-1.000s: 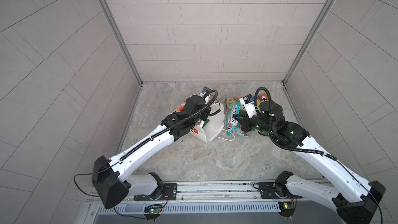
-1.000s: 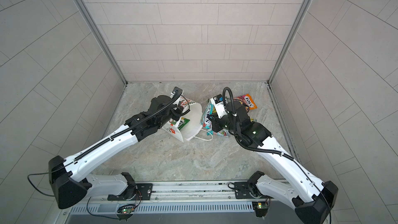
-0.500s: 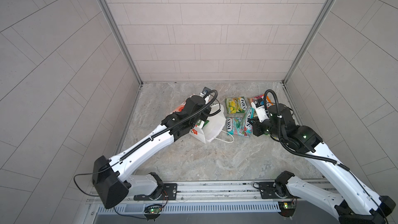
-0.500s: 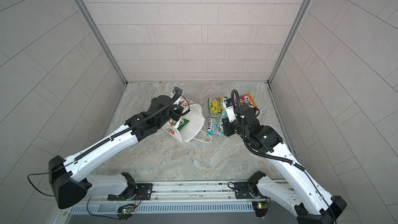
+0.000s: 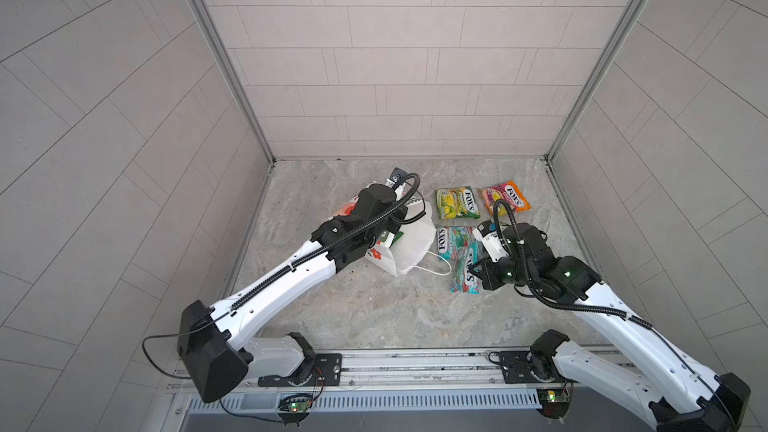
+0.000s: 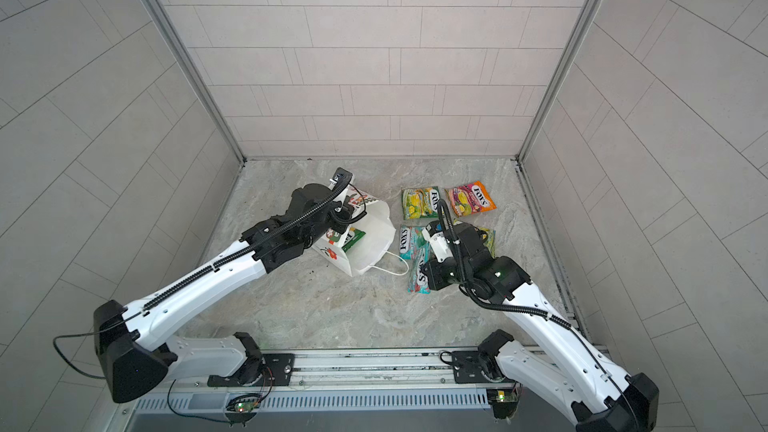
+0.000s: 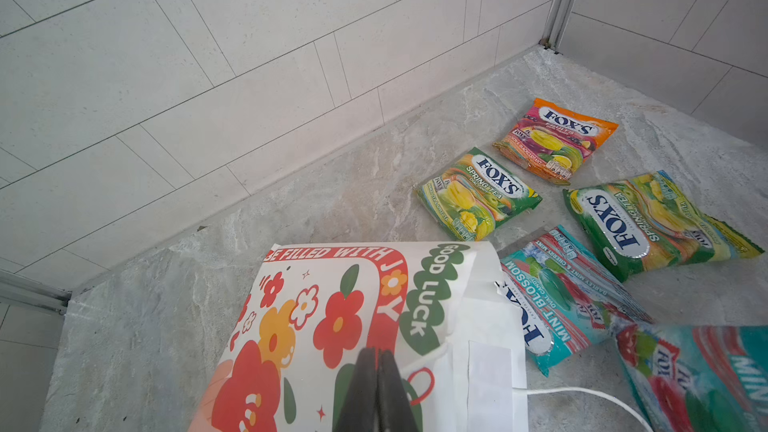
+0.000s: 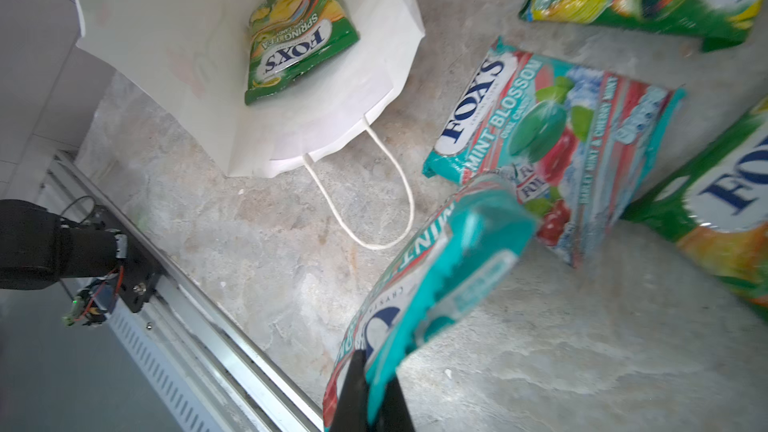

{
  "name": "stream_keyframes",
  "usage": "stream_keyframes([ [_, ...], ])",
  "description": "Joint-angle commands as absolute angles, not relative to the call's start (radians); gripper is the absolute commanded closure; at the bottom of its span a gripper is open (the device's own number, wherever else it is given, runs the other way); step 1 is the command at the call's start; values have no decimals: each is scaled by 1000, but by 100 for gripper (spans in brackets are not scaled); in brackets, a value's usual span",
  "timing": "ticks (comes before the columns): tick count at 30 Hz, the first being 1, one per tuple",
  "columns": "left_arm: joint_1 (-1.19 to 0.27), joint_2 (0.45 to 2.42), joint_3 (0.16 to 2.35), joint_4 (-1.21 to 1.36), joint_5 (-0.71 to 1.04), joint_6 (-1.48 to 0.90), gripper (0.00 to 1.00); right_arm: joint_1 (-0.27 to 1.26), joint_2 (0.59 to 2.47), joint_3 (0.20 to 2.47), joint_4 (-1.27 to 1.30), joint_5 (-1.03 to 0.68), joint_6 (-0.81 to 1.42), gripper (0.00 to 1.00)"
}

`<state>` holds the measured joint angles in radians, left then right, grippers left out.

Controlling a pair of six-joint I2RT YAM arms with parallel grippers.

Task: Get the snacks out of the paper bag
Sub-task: 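Lower the teal packet onto the table nearer the robot, open right gripper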

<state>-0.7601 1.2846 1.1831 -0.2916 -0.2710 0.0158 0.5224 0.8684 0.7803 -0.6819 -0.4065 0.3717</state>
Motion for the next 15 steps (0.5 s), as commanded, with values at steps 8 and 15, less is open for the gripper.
stream_keyframes([
  [8, -765, 1261, 1187, -273, -275, 11, 100, 523, 892, 653, -423, -620, 517, 100],
  [15, -765, 1259, 1186, -273, -275, 10, 100, 523, 900, 625, -484, -549, 481, 100],
])
